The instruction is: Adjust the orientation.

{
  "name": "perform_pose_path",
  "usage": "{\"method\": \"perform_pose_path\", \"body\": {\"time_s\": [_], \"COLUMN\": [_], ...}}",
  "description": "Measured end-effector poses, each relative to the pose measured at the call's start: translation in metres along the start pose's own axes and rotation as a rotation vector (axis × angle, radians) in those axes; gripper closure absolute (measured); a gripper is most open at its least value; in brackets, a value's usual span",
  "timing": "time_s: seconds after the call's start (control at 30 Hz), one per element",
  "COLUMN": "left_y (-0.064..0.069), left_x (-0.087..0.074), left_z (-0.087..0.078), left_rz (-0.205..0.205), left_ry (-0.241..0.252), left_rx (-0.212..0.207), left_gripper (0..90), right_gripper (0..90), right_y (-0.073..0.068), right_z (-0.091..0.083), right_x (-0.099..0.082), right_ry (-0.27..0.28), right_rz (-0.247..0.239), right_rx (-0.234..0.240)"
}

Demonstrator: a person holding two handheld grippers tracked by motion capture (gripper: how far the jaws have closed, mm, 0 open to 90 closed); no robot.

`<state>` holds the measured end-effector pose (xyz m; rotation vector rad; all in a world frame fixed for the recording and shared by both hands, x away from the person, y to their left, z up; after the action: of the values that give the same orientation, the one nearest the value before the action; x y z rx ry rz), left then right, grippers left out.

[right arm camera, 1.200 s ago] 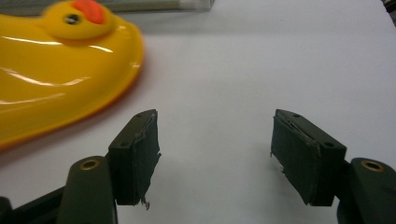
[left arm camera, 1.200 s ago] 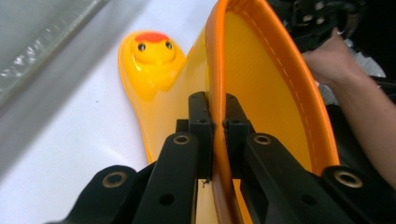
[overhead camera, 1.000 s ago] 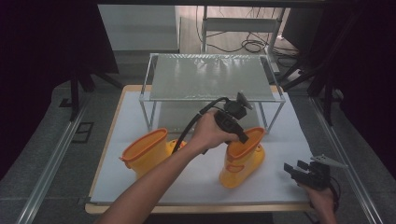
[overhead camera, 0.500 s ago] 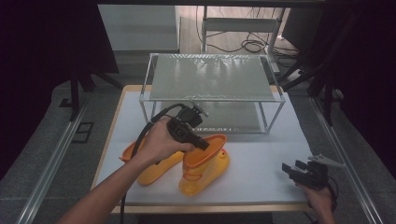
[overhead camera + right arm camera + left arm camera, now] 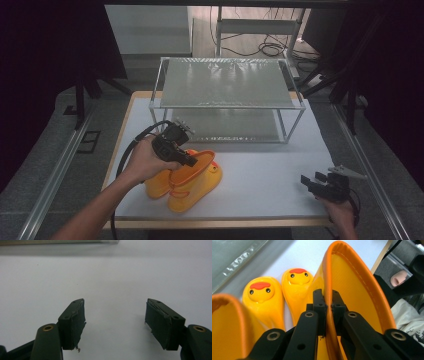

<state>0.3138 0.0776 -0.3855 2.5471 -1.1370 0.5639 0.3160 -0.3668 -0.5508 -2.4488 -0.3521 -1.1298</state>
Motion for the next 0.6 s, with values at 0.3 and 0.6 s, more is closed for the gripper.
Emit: {"method": "perform_pose_path", "body": {"time_s": [0.3,0.6], "left_y": [-0.014,-0.014], "left_x": [-0.02,-0.022], "left_z": [-0.005,-0.01], "left_rz": [0.003,0.006], "left_ry": [-0.006,0.026], "left_rx": [0.032,0.055], "left_gripper": [84.1,62.3], "right_gripper": [31.7,31.7], "right_y": [0.001,-0.002], "right_z": [0.0,0.001], "right_x": [-0.001,0.0], "right_ry": [-0.011,-0.007], "right_rz": [0.001,-0.001], "right_rx": [-0.002,0.0]}}
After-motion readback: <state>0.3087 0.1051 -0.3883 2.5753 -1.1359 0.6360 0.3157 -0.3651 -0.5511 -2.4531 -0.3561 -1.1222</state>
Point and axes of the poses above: each handheld gripper's, and its own axes: z roughly forward along the jaws, x roughly out of its top, y roughly to its right, the point moved 6 cm from there along z, roughly forward along the jaws, and after that the axes turned 9 degrees about x, right-handed, at the moved point
